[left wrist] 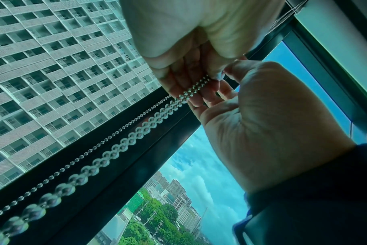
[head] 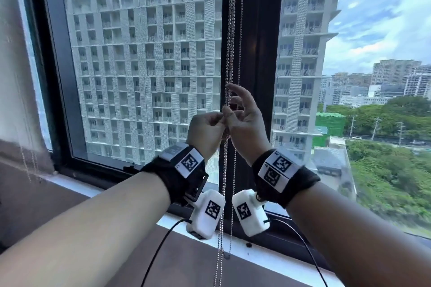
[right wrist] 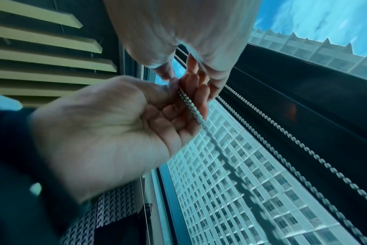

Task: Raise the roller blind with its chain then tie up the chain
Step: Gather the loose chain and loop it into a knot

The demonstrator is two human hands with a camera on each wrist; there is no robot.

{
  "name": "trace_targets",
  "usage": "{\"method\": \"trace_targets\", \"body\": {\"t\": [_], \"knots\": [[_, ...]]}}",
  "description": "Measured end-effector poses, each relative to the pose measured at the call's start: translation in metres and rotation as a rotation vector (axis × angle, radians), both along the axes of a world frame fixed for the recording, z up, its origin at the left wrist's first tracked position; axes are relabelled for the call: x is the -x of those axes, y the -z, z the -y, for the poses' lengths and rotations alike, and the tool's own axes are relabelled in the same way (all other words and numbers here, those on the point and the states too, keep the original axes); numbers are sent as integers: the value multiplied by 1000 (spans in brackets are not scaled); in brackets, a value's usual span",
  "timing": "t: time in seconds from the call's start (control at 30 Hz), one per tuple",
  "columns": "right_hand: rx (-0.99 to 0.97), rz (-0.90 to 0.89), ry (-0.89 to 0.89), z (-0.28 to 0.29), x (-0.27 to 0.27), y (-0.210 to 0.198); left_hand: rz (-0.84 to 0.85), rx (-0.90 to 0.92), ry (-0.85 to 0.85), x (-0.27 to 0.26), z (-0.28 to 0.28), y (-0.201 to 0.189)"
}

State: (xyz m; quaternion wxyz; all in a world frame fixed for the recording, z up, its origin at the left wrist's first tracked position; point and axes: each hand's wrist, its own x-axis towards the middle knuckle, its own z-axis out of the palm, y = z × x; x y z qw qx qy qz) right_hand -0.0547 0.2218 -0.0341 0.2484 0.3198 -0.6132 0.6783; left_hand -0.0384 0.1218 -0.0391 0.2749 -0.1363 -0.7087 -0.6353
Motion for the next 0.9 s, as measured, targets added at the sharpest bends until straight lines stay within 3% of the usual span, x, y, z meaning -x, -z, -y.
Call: {"method": "trace_targets", "body": {"t": [0.17,0.33,0.47,0.6,0.9], "knots": [[-40,121,-59,3,-12,23,45,-126,-13,-10,6,0],[-301,379,-259,0,-13,35,54,-197,-3,-19,20,0],[-475,449,-233,6,-11,38,70,-236,52,-26,35,0],[-460,470,-208,7,-10,22,53,-187,72,-32,49,-1],[-154,493,-269,8,-21,-43,77,-108,120,-39,64,0]]}}
